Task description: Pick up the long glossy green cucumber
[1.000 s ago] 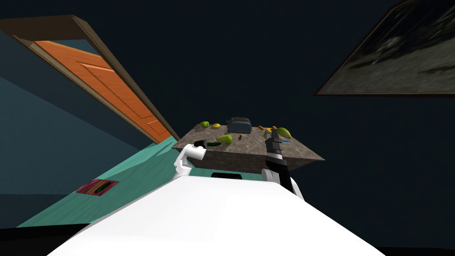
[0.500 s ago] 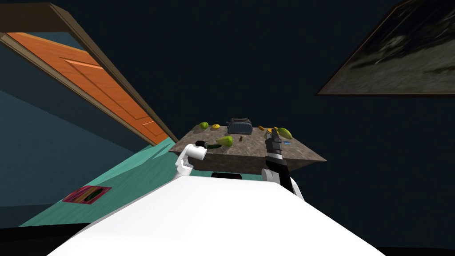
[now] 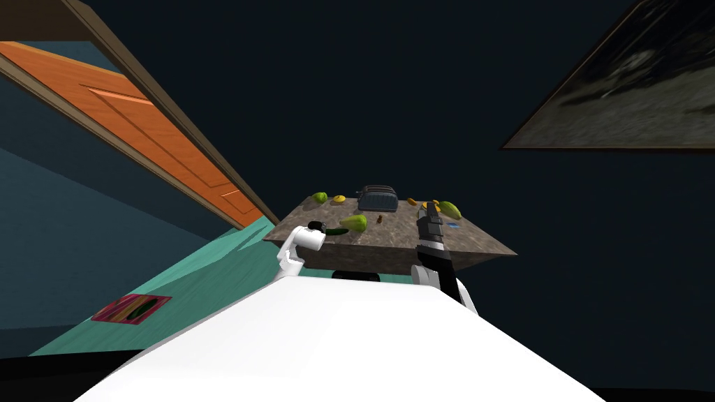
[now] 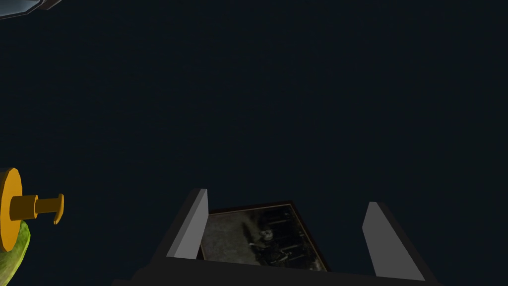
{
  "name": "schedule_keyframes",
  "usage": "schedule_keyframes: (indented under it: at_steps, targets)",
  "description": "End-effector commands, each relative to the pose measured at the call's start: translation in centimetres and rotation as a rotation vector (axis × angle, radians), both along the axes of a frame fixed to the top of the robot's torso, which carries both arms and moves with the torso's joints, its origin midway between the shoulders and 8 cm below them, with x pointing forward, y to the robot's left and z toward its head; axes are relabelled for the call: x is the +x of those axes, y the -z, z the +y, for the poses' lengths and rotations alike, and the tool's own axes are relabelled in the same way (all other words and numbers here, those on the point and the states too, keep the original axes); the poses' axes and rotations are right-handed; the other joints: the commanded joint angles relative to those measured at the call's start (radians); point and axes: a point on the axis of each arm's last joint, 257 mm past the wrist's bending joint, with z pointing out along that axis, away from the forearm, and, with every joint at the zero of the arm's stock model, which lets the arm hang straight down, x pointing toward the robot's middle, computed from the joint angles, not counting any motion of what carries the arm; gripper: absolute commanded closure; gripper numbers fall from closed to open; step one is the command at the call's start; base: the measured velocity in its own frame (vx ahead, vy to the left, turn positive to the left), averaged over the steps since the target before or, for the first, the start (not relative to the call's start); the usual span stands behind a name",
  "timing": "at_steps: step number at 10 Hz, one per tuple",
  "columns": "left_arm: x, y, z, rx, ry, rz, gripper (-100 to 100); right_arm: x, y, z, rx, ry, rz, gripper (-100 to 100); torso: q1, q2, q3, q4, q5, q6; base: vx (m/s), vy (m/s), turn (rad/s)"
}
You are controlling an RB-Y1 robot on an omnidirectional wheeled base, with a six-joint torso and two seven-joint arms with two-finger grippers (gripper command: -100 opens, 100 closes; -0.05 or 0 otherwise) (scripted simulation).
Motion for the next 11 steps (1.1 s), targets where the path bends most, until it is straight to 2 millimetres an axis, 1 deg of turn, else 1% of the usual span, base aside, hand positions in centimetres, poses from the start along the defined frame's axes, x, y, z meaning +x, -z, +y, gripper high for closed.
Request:
schedule_keyframes:
  at_steps: [1,2,3,4,8,9,10,11]
  targets:
    - [0.4,0.5,0.0,0.0,0.002,-0.003,-100,0.0,0.0,0.0,0.0,0.0,0.0,0,0.0,0.0,0.0,0.0,0.0,0.0,0.01,0.002,0.005]
    - [0.7,0.9,0.1,0.0,0.003,-0.004,-100,0.0,0.0,0.0,0.0,0.0,0.0,0,0.0,0.0,0.0,0.0,0.0,0.0,0.01,0.001,0.006]
    - [0.6,0.6,0.1,0.0,0.002,-0.002,-100,0.0,0.0,0.0,0.0,0.0,0.0,0,0.0,0.0,0.0,0.0,0.0,0.0,0.0,0.0,0.0]
    - [0.6,0.7,0.1,0.0,0.003,-0.003,100,0.0,0.0,0.0,0.0,0.0,0.0,0,0.0,0.0,0.0,0.0,0.0,0.0,0.0,0.0,0.0]
    - [0.6,0.7,0.1,0.0,0.002,-0.001,100,0.0,0.0,0.0,0.0,0.0,0.0,0,0.0,0.0,0.0,0.0,0.0,0.0,-0.002,0.0,0.002]
    - [0.6,0.7,0.1,0.0,0.002,-0.001,0,0.0,0.0,0.0,0.0,0.0,0.0,0,0.0,0.0,0.0,0.0,0.0,0.0,0.0,0.0,0.0]
    - [0.2,0.2,0.0,0.0,0.001,-0.002,100,0.0,0.0,0.0,0.0,0.0,0.0,0,0.0,0.0,0.0,0.0,0.0,0.0,0.0,0.0,0.0]
    - [0.0,-0.2,-0.1,0.0,0.0,-0.001,100,0.0,0.0,0.0,0.0,0.0,0.0,0,-0.001,0.0,0.0,0.0,0.0,0.001,-0.011,-0.002,-0.012]
